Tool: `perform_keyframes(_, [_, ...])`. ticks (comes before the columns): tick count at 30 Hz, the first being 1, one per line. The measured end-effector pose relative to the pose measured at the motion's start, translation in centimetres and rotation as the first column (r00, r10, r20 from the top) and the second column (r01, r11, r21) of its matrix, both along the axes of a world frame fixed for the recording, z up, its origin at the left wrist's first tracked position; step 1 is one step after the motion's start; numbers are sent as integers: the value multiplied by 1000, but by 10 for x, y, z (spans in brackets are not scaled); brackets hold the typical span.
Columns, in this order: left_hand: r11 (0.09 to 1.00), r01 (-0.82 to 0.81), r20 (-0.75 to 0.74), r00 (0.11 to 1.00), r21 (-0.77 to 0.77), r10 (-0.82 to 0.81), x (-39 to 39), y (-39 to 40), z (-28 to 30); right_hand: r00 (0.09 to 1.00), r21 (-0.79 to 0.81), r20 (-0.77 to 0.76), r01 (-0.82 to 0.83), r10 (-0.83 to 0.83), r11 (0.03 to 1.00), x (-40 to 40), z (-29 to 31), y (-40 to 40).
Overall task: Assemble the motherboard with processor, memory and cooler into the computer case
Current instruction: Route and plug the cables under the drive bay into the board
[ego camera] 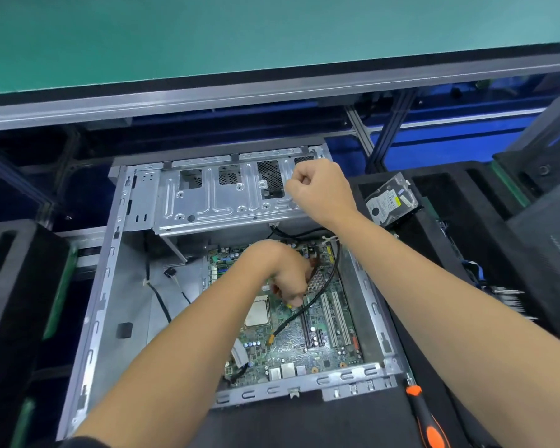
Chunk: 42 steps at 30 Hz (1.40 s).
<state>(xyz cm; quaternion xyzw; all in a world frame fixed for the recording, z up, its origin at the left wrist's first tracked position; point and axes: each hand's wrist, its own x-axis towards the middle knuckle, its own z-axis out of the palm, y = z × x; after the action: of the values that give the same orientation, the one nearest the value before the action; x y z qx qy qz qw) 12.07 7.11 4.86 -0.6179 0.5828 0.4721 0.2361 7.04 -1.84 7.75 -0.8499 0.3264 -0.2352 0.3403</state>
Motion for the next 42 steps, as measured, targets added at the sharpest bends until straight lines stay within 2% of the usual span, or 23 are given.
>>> perform_keyframes(2, [997, 66, 46, 997, 31, -68, 3, 3, 0, 1000, 1, 4, -4, 4, 1000, 0, 0, 0])
perform_keyframes(3, [999, 51, 18, 999, -9, -51, 5, 3, 0, 1000, 2, 5, -4, 4, 1000, 0, 1, 1])
perform_keyframes(5, [970, -124, -154, 984, -208, 92, 10, 2, -2, 1000, 1, 4, -2, 2, 1000, 0, 1, 1])
perform_keyframes(7, [847, -331, -293, 931, -416, 220, 9, 2, -7, 1000, -3, 4, -3, 4, 1000, 0, 1, 1])
perform_keyframes(8, [784, -402, -330, 906, -473, 266, 6, 3, -12, 1000, -2, 5, -3, 3, 1000, 0, 1, 1])
perform_keyframes(11, [677, -515, -358, 856, -525, 373, -3, 2, -34, 1000, 2, 4, -1, 1, 1000, 0, 1, 1])
perform_keyframes(14, [613, -497, -272, 862, -614, 427, -5, -2, -44, 1000, 5, 2, 2, -2, 1000, 0, 0, 1])
perform_keyframes(16, [533, -498, -264, 850, -684, 455, -11, -7, -47, 1000, 7, -3, 7, -7, 1000, 0, 0, 1])
perform_keyframes(22, [335, -693, -421, 678, -638, 603, -26, -14, -52, 1000, 11, 5, -2, 2, 1000, 1, -2, 1])
perform_keyframes(27, [338, -692, -403, 674, -638, 619, -27, -14, -60, 1000, 14, 7, -3, 3, 1000, 1, -2, 1])
perform_keyframes(42, [256, -527, -334, 775, -811, 536, -33, -7, -71, 1000, 4, -7, 1, -1, 1000, 2, -3, 0])
